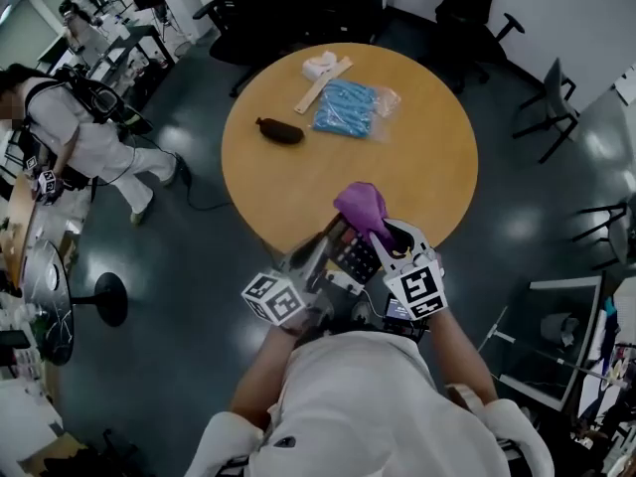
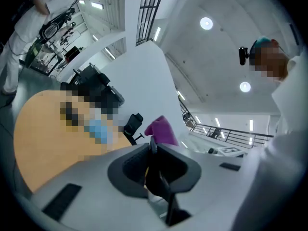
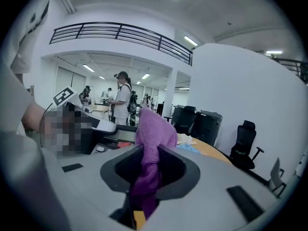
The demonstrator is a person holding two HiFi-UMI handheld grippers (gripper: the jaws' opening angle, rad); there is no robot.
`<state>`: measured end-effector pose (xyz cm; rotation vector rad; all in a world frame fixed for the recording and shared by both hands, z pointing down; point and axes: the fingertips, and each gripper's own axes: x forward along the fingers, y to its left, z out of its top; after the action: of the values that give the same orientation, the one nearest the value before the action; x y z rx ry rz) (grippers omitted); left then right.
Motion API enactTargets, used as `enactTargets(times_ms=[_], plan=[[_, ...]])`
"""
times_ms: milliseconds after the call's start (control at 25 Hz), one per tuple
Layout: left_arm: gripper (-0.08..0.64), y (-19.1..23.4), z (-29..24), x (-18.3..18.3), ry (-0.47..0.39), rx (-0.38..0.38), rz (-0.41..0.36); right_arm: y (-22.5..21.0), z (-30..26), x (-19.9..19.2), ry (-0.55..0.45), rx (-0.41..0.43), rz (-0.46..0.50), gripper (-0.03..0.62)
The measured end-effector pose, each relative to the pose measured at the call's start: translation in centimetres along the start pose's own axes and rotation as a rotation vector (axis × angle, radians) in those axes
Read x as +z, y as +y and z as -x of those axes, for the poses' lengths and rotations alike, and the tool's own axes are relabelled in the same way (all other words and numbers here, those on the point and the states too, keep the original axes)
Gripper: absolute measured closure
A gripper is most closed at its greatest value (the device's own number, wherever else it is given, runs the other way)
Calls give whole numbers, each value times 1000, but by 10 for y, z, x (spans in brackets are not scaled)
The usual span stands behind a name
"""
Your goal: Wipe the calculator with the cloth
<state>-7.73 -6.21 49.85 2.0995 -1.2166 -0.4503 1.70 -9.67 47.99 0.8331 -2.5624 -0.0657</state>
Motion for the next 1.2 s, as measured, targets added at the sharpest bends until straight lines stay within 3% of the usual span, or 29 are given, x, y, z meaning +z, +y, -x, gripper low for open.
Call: enactTargets(times_ms=[440,920,1200], plan=[[509,-18,11,-7,21,-36,-7,54,7,2,45,64,127,505],[509,-14,19,-22,39,-20,47,108,32,-10,44,206,290,505],[509,-13,15,-12,48,-39,16,140,57,-20,37,329,387,505]])
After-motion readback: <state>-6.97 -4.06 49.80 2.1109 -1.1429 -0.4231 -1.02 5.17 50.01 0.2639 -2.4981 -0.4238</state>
